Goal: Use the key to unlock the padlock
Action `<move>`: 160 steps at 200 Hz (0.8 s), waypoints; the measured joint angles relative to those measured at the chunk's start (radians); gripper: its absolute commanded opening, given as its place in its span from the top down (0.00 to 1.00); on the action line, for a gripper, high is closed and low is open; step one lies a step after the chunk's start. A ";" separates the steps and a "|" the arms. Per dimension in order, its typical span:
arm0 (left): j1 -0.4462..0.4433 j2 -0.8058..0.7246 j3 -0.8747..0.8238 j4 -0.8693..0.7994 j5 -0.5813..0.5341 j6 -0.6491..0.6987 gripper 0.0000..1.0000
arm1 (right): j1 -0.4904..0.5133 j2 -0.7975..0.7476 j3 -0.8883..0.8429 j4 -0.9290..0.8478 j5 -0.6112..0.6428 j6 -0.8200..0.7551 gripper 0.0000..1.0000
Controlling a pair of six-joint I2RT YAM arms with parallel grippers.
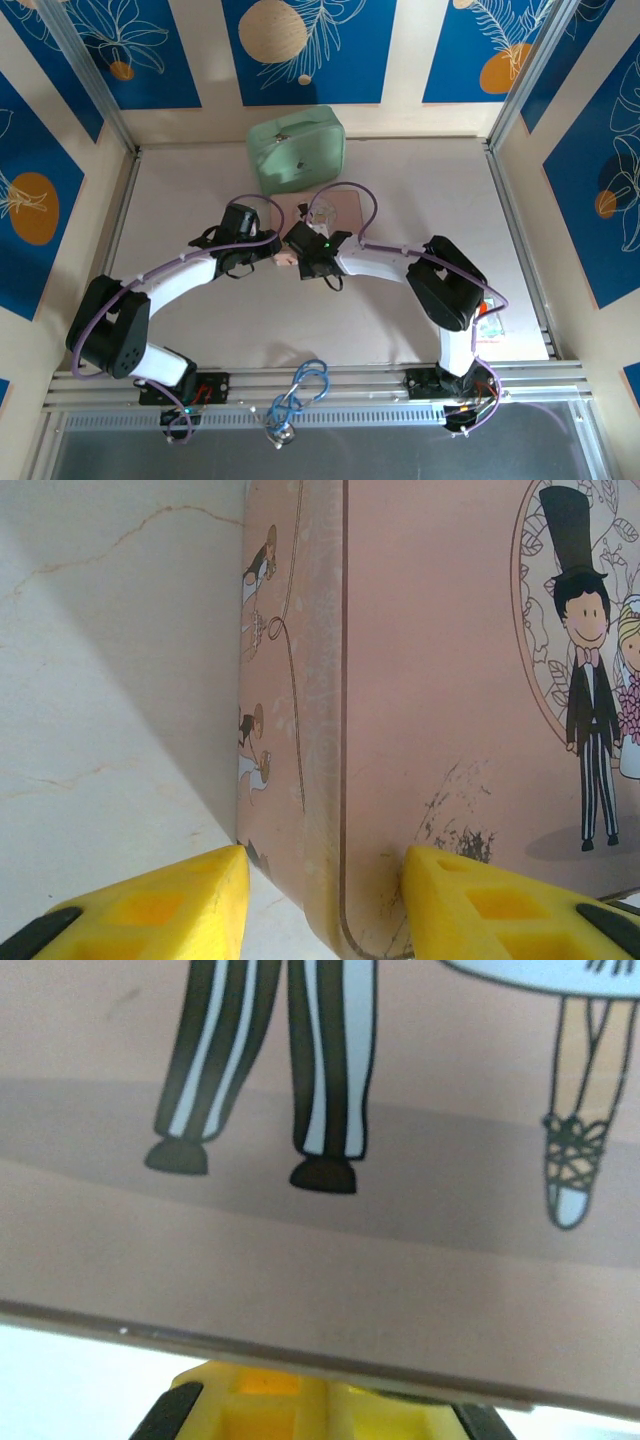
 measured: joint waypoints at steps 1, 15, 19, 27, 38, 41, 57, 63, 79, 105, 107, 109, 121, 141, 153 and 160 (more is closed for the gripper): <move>0.000 0.000 0.000 0.000 0.000 0.000 0.56 | 0.000 0.001 0.002 -0.002 0.001 0.000 0.98; 0.002 0.002 0.000 0.001 0.001 0.000 0.56 | 0.001 0.004 0.005 -0.008 0.007 -0.004 0.90; 0.002 0.002 0.000 0.002 0.001 0.000 0.56 | 0.001 0.004 0.005 -0.009 0.008 -0.004 0.86; 0.003 0.002 0.000 0.002 0.001 0.000 0.56 | 0.002 0.003 0.005 -0.009 0.010 -0.005 0.79; 0.003 0.002 0.000 0.001 0.001 0.000 0.56 | 0.004 -0.003 -0.001 -0.009 0.017 -0.021 0.71; 0.003 0.002 0.000 0.001 0.001 0.000 0.55 | 0.004 -0.009 -0.005 -0.007 0.020 -0.015 0.69; 0.004 0.002 0.000 0.001 0.002 0.000 0.55 | 0.005 -0.063 -0.046 0.003 0.016 -0.034 0.62; 0.005 0.001 0.000 0.001 0.002 0.000 0.55 | 0.006 -0.088 -0.061 0.006 0.013 -0.035 0.60; 0.006 0.001 0.000 0.000 0.005 0.000 0.54 | 0.006 -0.175 -0.106 0.023 0.002 -0.048 0.54; 0.009 0.000 0.000 -0.001 0.005 0.003 0.54 | 0.002 -0.333 -0.191 0.087 -0.029 -0.048 0.51; 0.009 0.000 0.000 -0.001 0.005 0.003 0.54 | 0.001 -0.345 -0.198 0.093 -0.032 -0.047 0.51; 0.009 0.000 0.000 -0.001 0.005 0.003 0.54 | -0.002 -0.356 -0.206 0.100 -0.036 -0.047 0.51; 0.011 0.000 0.000 -0.003 0.006 0.003 0.54 | -0.008 -0.409 -0.247 0.133 -0.060 -0.040 0.52; 0.012 -0.001 0.000 -0.005 0.011 0.004 0.53 | -0.015 -0.459 -0.312 0.194 -0.075 -0.011 0.52; 0.013 -0.001 0.000 -0.005 0.012 0.004 0.53 | -0.013 -0.476 -0.361 0.249 -0.072 0.006 0.51; 0.013 -0.001 0.000 -0.006 0.012 0.004 0.52 | -0.008 -0.487 -0.395 0.288 -0.072 0.010 0.51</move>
